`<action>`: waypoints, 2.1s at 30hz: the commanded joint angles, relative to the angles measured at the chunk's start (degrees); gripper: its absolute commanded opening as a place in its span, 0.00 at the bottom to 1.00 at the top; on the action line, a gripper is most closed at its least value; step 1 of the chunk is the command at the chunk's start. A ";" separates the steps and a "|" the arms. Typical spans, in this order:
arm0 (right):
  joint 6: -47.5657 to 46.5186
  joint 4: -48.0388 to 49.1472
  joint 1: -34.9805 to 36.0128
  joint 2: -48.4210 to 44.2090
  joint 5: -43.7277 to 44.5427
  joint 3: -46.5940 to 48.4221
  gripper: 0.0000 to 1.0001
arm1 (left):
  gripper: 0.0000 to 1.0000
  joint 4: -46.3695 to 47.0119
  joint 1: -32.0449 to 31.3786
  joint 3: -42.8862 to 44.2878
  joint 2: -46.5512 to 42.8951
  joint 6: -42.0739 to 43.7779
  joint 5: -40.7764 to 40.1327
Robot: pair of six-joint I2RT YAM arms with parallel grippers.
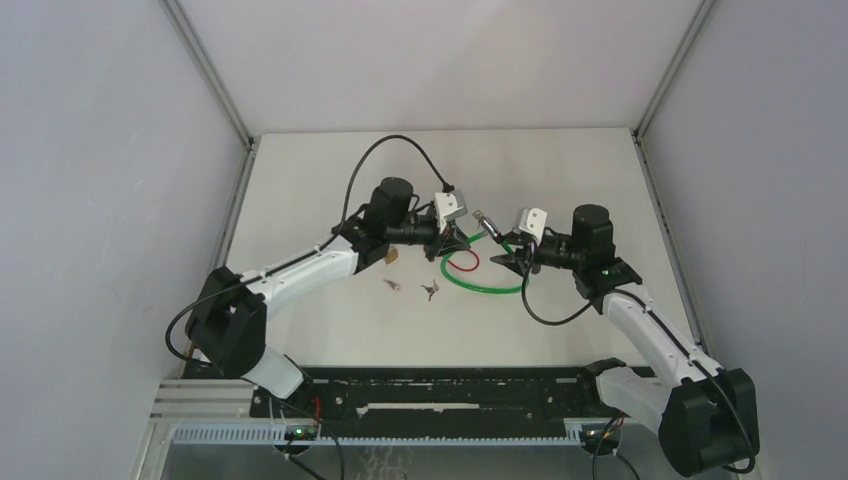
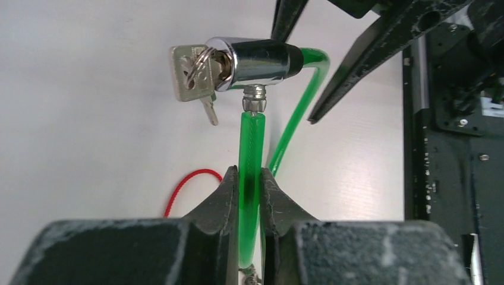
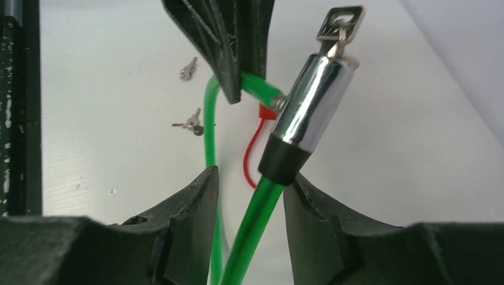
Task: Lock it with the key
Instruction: Lock the lock at the center of the board.
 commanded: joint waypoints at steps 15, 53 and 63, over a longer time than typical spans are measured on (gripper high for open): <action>15.78 -2.93 -0.35 5.66 -1.79 10.28 0.63 | 0.00 0.70 -1.59 -2.49 -4.35 7.91 -8.78; -11.21 -18.76 4.05 -0.90 -6.37 9.70 0.00 | 0.00 0.79 1.47 1.11 -4.14 -7.98 9.15; -11.13 -14.02 5.71 -0.49 -4.64 3.84 0.00 | 0.00 5.18 1.36 -2.42 -1.21 -6.81 8.85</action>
